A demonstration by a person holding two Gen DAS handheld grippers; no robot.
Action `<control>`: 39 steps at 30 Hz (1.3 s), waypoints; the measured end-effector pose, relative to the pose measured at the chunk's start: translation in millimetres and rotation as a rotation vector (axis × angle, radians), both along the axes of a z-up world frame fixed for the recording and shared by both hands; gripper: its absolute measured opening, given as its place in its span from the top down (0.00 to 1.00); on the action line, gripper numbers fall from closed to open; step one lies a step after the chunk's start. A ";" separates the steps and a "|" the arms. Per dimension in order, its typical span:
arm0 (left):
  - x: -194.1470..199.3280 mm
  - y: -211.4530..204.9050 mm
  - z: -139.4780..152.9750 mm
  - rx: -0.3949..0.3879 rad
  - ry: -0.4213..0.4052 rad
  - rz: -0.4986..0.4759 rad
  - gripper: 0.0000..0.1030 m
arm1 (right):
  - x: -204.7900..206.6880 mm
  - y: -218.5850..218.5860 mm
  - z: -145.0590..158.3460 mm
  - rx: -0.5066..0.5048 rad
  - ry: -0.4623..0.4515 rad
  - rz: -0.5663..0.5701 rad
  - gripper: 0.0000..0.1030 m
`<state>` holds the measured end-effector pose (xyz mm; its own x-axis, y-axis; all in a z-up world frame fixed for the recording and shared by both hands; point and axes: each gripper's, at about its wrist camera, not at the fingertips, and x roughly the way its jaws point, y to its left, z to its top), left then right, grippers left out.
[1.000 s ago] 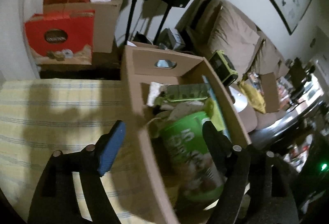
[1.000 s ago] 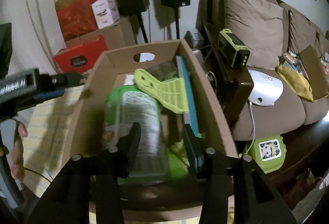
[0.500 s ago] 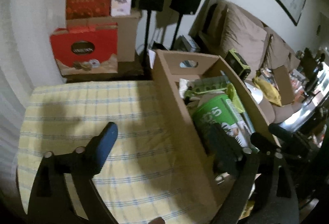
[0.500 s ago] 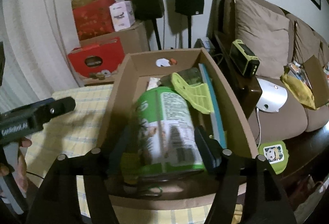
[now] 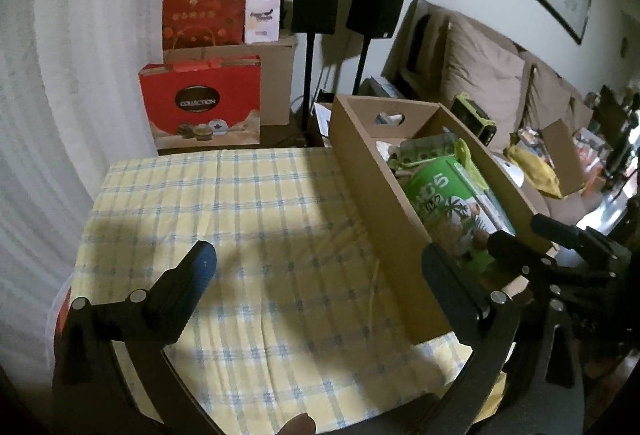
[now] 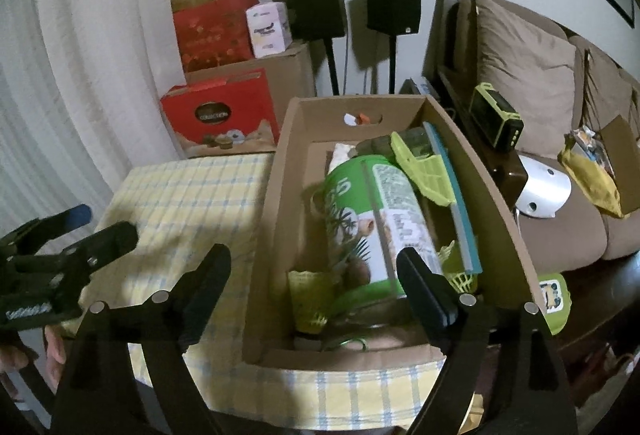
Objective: Organize objects
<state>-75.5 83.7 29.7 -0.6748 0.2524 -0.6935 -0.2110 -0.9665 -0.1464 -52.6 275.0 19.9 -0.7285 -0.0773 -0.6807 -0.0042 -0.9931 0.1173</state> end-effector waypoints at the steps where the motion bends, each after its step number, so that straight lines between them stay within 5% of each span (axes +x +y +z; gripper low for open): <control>1: 4.6 -1.1 0.0 -0.003 0.000 -0.002 0.00 | 2.9 -1.9 -0.2 0.004 0.002 -0.004 0.16; 10: 33.4 -7.2 -2.7 -0.047 -0.010 0.021 0.00 | 26.6 -11.5 -0.2 0.033 0.025 -0.022 0.02; 39: 102.0 -34.5 -3.8 -0.065 -0.009 0.086 0.00 | 95.7 -34.0 -2.6 0.091 0.053 -0.033 0.00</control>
<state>26.5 49.2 25.9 -0.6855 0.1481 -0.7128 -0.1261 -0.9884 -0.0841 43.1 240.9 17.2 -0.7648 0.0081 -0.6442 -0.0336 -0.9991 0.0273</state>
